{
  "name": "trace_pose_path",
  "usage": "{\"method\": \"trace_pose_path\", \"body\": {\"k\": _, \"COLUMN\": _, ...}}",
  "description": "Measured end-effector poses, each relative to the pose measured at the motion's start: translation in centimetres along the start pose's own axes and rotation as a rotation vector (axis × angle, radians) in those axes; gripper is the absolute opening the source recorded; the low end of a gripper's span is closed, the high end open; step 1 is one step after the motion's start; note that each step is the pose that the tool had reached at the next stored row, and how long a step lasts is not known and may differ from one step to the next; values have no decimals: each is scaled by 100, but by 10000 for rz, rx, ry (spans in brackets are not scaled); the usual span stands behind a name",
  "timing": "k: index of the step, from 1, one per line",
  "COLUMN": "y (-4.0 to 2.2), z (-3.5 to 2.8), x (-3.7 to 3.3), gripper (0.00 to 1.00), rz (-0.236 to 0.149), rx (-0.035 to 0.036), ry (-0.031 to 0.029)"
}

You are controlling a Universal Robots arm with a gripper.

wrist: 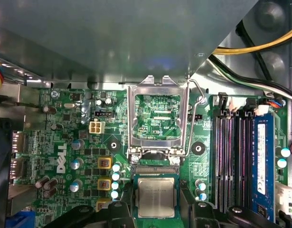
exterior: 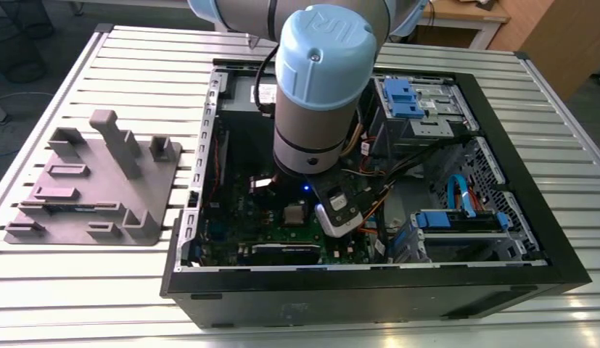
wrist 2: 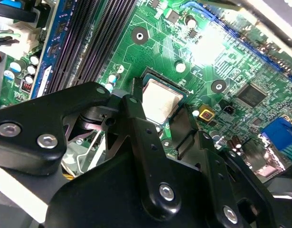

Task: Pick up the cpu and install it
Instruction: 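Place the cpu into insertion slot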

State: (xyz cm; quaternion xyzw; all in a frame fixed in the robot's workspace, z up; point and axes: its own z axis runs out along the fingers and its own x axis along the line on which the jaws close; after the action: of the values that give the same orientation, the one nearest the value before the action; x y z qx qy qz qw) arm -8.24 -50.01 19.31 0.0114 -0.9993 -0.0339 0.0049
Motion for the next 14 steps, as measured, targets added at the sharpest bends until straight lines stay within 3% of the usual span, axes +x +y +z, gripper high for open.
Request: {"method": "trace_pose_path", "body": {"k": 14, "y": 16, "z": 27, "x": 13, "gripper": 47, "rz": -1, "rx": 1, "ry": -2}}
